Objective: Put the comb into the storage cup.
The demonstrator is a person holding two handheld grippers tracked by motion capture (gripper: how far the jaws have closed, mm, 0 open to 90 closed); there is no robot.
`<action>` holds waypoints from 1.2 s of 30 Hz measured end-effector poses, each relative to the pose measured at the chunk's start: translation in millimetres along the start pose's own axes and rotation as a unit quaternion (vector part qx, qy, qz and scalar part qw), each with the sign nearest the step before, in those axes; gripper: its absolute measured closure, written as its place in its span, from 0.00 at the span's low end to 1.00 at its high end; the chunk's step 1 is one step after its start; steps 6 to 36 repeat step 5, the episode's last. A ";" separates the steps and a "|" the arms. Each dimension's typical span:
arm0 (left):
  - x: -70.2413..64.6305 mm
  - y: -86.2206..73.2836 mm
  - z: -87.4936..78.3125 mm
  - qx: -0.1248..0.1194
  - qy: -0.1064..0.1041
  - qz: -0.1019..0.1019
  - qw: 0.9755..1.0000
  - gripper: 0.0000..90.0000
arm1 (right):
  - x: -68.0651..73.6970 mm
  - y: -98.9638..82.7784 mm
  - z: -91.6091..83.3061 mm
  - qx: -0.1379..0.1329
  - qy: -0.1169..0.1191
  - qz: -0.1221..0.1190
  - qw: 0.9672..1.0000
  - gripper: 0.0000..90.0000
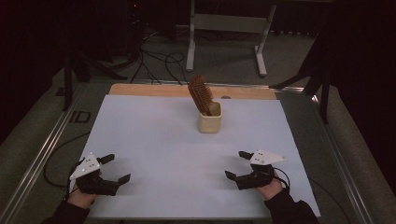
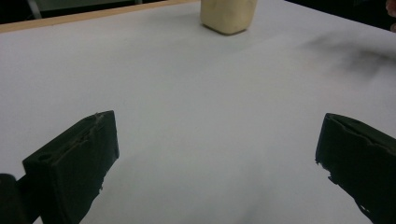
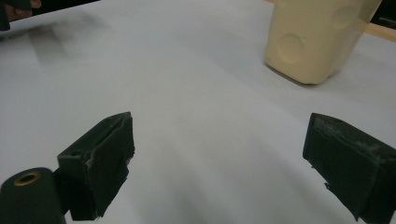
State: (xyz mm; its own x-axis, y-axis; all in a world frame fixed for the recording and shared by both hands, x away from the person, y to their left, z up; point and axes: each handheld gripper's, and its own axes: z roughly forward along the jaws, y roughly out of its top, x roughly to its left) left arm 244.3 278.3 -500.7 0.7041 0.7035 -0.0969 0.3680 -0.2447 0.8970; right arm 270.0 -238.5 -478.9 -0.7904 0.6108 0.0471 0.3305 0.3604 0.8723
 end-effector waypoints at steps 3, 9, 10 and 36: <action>-0.7 0.7 -0.2 0.000 0.000 0.002 1.000 0.00 | -0.1 -0.2 0.4 0.001 -0.002 -0.001 1.000 0.10; -1.8 1.7 -0.4 -0.002 -0.002 0.001 1.000 0.00 | 0.1 -0.2 0.3 0.001 -0.003 -0.003 1.000 0.10; -1.8 1.7 -0.4 -0.002 -0.002 0.001 1.000 0.00 | 0.1 -0.2 0.3 0.001 -0.003 -0.003 1.000 0.10; -1.8 1.7 -0.4 -0.002 -0.002 0.001 1.000 0.00 | 0.1 -0.2 0.3 0.001 -0.003 -0.003 1.000 0.10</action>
